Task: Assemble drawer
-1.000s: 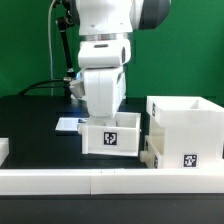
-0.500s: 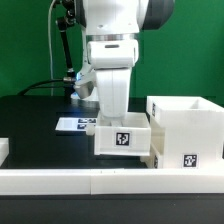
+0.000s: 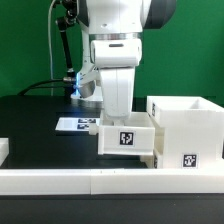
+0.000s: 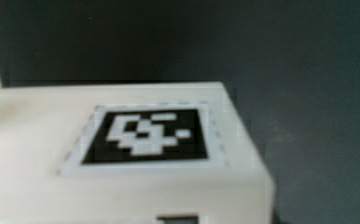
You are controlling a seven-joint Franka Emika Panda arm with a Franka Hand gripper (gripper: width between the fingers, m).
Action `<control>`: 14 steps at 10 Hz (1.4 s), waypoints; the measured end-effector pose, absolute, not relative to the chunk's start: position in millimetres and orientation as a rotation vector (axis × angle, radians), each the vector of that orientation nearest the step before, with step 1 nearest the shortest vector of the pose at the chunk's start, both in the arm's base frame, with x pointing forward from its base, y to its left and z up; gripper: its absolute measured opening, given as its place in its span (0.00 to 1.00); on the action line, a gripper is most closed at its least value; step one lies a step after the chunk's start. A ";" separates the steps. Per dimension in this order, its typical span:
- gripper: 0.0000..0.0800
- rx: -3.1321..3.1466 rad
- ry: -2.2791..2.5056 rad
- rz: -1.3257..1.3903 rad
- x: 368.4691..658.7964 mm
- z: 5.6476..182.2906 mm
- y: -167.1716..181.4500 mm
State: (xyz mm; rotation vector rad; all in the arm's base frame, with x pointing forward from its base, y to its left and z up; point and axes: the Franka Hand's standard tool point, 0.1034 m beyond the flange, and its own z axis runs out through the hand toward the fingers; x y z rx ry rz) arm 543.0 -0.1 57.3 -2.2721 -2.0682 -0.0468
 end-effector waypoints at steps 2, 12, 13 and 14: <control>0.05 -2.268 -2.077 -0.061 542.4 56.3 4.5; 0.05 -2.243 -2.096 -0.064 540.8 55.2 30.8; 0.05 -2.242 -2.097 -0.065 540.8 55.2 31.6; 0.05 -2.243 -2.096 -0.064 540.8 55.1 31.1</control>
Offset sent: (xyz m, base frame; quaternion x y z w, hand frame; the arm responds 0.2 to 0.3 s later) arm -0.0067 0.0030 -0.0016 0.0161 -0.0114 -0.0178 0.9996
